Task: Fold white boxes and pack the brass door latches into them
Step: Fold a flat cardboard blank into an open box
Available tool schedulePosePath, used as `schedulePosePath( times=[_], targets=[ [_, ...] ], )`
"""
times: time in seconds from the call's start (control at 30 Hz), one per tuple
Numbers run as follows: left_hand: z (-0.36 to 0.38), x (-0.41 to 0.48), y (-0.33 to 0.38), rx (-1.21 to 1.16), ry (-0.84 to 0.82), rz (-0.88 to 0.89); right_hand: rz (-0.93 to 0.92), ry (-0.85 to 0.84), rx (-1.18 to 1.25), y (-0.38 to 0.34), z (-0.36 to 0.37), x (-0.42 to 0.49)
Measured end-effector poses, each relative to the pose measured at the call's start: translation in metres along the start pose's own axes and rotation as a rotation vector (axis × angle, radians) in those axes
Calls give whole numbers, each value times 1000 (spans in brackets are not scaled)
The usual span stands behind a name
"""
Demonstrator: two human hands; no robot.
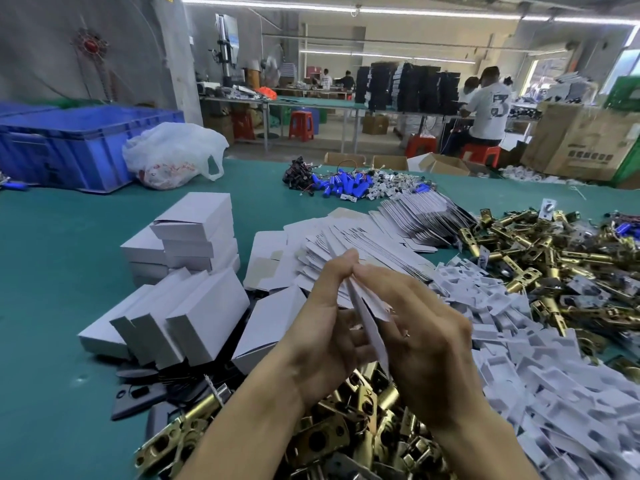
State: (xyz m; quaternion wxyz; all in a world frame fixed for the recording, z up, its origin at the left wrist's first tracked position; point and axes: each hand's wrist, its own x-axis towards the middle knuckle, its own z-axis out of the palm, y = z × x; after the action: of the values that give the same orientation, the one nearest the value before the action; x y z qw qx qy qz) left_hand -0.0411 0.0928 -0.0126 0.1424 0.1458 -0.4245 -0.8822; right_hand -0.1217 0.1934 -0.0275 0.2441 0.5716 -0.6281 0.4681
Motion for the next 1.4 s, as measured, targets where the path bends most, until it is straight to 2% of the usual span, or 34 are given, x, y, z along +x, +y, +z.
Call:
schedulePosePath(
  times=[0.3, 0.37, 0.43, 0.5, 0.57, 0.67, 0.73, 0.8, 0.87, 0.97, 1.07, 1.23, 1.4],
  targets=[
    [-5, 0, 0, -41, 88, 54, -55, 97, 28, 7, 10, -7],
    [-6, 1, 1, -40, 102, 73, -34, 25, 58, 5, 8, -4],
    [-9, 2, 3, -15, 137, 144, 36, -129, 140, 1, 3, 0],
    [-15, 3, 8, 87, 231, 292, 97, -298, 218, -3, -5, 6],
    [-21, 3, 12, 272, 351, 481, 127, -394, 270, -4, -14, 10],
    [-24, 1, 11, 651, 517, 689, 235, -332, 397, -4, -24, 15],
    [-20, -2, 5, 798, 473, 785, 296, -223, 509, -4, -26, 15],
    [-15, -3, -2, 865, 364, 835, 288, -134, 560, -5, -24, 15],
    [-10, -4, -10, 873, 256, 857, 283, -62, 523, -5, -21, 14],
    [-2, -4, -16, 852, 204, 876, 263, 26, 385, -1, -19, 14],
    [1, -3, -20, 797, 183, 854, 245, -38, 321, 4, -20, 15],
    [-1, -2, -19, 782, 132, 852, 267, -128, 361, 6, -25, 16],
    [-12, -3, -2, 771, 47, 721, 375, -206, 449, 12, -31, 16]
  ],
)
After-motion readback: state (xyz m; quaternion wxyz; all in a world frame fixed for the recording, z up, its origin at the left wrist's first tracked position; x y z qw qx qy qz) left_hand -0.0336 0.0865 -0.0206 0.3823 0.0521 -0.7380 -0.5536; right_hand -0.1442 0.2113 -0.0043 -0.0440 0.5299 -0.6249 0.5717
